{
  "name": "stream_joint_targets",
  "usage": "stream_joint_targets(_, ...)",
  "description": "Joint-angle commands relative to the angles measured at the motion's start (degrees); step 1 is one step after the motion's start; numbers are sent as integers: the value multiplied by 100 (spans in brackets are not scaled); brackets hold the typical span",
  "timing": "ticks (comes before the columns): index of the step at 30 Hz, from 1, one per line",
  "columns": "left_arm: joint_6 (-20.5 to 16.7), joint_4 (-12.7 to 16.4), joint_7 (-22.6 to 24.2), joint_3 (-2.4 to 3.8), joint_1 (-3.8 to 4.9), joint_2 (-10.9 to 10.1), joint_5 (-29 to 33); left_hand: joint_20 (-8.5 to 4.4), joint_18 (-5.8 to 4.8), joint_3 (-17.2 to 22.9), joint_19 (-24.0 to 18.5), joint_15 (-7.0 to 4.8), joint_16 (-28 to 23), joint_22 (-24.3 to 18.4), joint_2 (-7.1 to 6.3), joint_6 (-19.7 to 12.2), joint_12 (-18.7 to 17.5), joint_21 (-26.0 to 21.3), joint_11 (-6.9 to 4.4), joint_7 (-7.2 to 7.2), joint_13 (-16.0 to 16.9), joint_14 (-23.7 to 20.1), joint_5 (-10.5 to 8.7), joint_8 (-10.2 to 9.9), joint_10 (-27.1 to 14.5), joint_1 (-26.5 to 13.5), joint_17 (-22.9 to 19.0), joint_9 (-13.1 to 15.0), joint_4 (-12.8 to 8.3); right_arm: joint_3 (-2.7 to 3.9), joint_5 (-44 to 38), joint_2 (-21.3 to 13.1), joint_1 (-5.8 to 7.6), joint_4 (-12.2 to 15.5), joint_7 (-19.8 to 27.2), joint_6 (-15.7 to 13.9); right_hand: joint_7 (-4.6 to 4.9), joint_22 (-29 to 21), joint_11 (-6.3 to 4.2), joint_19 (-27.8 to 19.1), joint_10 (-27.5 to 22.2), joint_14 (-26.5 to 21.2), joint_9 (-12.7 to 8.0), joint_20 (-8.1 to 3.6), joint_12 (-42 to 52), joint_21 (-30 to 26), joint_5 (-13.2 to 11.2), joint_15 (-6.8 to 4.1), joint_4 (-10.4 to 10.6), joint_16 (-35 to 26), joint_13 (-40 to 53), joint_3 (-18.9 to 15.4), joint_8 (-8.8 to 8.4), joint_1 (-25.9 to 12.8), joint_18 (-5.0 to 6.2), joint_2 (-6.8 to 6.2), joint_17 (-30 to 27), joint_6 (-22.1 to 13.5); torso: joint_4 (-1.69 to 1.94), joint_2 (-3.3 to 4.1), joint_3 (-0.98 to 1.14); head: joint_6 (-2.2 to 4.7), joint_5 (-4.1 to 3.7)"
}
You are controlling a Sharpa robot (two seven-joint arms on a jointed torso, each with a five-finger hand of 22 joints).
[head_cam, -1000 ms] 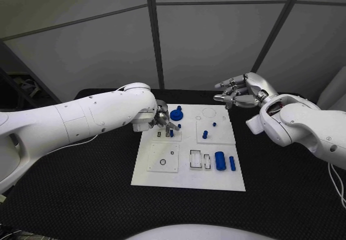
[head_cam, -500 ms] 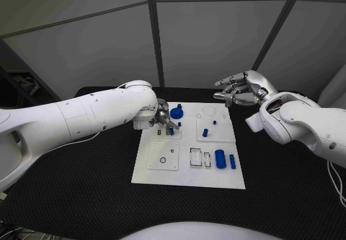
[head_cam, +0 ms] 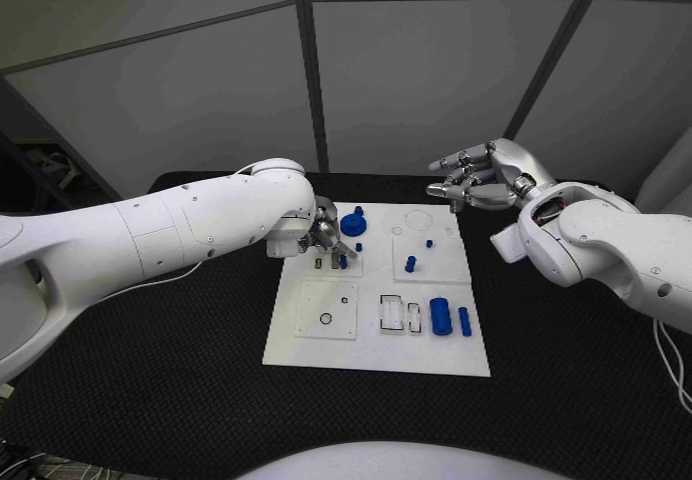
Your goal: Assemble the parts on the task board
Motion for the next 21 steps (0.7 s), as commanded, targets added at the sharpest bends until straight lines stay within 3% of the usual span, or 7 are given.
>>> stream_joint_targets(1,109,-3,0,1,7,15,-31,-3,62,8,-40,-5,26,7,25,-41,-27,36,23,-4,17,403,-17,-30,27,102,683,29,-48,5,-16,10,14,-2,30,16,-7,-5,1,31,44,52,-2,7,-27,-29,28,-2,-24,-24,-5,2,1,-43,25,16,7,36,2,3,-2,-4,2)
stream_joint_targets(11,101,8,33,1,5,27,54,-7,67,209,-66,-17,40,39,273,-49,-96,44,6,-27,139,407,94,-166,44,573,704,222,-336,5,-16,31,14,-18,24,39,-9,-10,0,37,44,56,-2,6,-26,-37,32,-3,-28,-32,-13,7,1,-39,25,21,9,39,2,4,0,-21,5)
stream_joint_targets(18,140,9,61,1,5,12,151,-16,69,326,-83,-25,44,47,369,-47,-163,40,-6,-39,184,407,97,-259,48,818,712,303,-577,5,-16,37,13,-27,19,48,-10,-17,-2,44,44,61,-2,5,-26,-47,39,-4,-36,-42,-22,15,1,-30,26,25,12,41,5,3,0,-35,8)
stream_joint_targets(19,145,11,70,1,5,9,158,-28,74,363,-87,-23,45,51,393,-60,-179,40,-18,-19,195,407,320,-289,47,863,714,319,-625,5,-16,39,13,-30,19,49,-10,-17,-2,44,44,61,-2,5,-26,-47,39,-4,-36,-42,-22,15,1,-30,26,25,12,41,5,3,0,-35,8)
stream_joint_targets(20,145,14,82,1,5,5,163,-39,76,417,-91,-21,44,56,412,-83,-204,39,-28,-8,204,406,756,-329,43,923,714,335,-682,5,-16,42,13,-33,19,52,-10,-17,-2,45,44,61,-2,5,-26,-49,40,-4,-37,-44,-24,16,1,-29,26,25,12,41,5,3,0,-35,8)
stream_joint_targets(21,141,17,96,1,5,0,168,-29,69,460,-92,-30,43,59,427,-87,-220,39,-14,-38,210,405,943,-350,43,965,713,349,-722,5,-16,43,13,-35,19,54,-10,-20,-3,48,44,63,-2,4,-26,-53,44,-5,-41,-49,-29,20,1,-24,26,27,14,42,4,4,-1,-35,14)
